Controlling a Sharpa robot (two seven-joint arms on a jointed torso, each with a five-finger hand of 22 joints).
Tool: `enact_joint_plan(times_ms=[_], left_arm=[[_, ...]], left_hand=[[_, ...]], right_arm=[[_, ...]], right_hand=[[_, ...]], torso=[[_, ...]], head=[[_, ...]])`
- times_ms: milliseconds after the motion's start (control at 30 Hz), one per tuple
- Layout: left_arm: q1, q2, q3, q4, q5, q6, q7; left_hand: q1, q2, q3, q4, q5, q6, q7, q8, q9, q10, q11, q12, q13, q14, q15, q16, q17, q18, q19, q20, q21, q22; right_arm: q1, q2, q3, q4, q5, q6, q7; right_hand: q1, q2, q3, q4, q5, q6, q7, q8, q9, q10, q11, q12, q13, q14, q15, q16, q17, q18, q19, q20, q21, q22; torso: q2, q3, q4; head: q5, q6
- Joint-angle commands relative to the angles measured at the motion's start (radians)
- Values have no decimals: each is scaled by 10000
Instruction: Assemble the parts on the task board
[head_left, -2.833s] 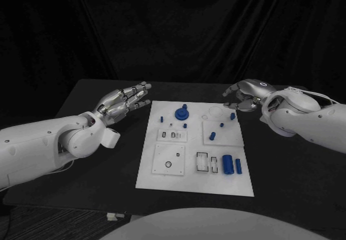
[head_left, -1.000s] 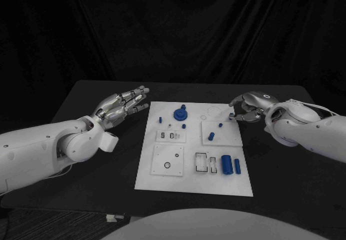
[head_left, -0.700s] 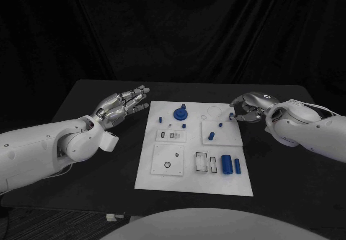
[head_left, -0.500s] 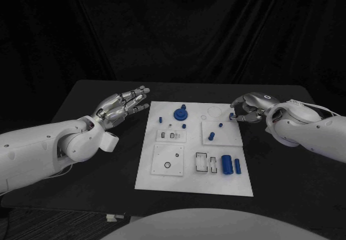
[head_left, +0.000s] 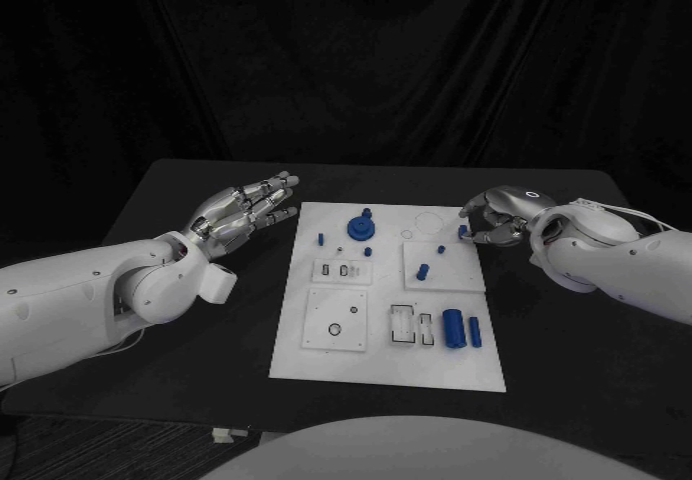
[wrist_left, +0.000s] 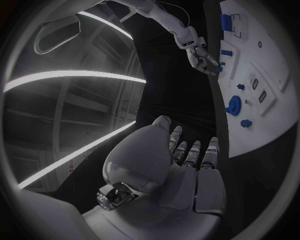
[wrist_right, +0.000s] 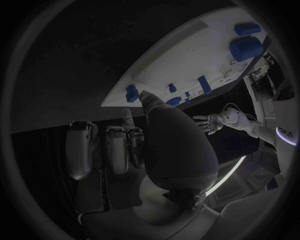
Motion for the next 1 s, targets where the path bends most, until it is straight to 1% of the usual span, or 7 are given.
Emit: enact_joint_plan(times_ms=[33, 733, 900, 1000], left_arm=[[-16, 10, 10, 15, 8, 120, 142], [-20, -14, 10, 25, 8, 136, 123], [-21, -16, 10, 25, 8, 141, 119], [-21, -17, 10, 25, 8, 144, 115]], left_hand=[[113, -9, 54, 6, 27, -4, 75, 30, 8, 7, 94, 22, 14, 7, 64, 57, 10, 73, 72, -22, 69, 15], [113, -9, 54, 6, 27, -4, 75, 30, 8, 7, 94, 22, 14, 7, 64, 57, 10, 73, 72, -22, 69, 15], [113, -9, 54, 6, 27, -4, 75, 30, 8, 7, 94, 22, 14, 7, 64, 57, 10, 73, 72, -22, 69, 15], [106, -13, 72, 18, 22, -4, 82, 32, 8, 11, 102, 23, 15, 10, 74, 64, 11, 71, 80, -19, 74, 16]], right_arm=[[-38, 23, 4, -34, -48, 183, -91], [-95, 186, 4, -269, -48, 154, -98], [-101, 225, 4, -317, -48, 143, -114], [-105, 249, 4, -342, -48, 126, -114]], right_hand=[[108, 15, 27, -19, 43, 76, 15, 51, 10, 1041, -49, 35, 2635, 1049, -92, 30, 2635, -127, 346, -89, -34, 2153], [260, 62, 88, -104, 294, 261, 43, 308, 97, 1041, -32, 35, 2635, 1049, -79, 30, 2635, -127, 348, -85, -46, 2161], [276, 100, 103, -122, 325, 484, 49, 548, 187, 1041, -25, 35, 2635, 1049, -74, 30, 2635, -125, 346, -79, -58, 2164], [275, 106, 104, -123, 328, 515, 48, 589, 203, 1041, -26, 35, 2635, 1049, -73, 30, 2635, -126, 347, -79, -59, 2165]], torso=[[10, 1, 3], [3, 1, 1], [8, 0, 5], [6, 0, 5]], head=[[-1, 4], [3, -10], [0, -10], [10, -10]])
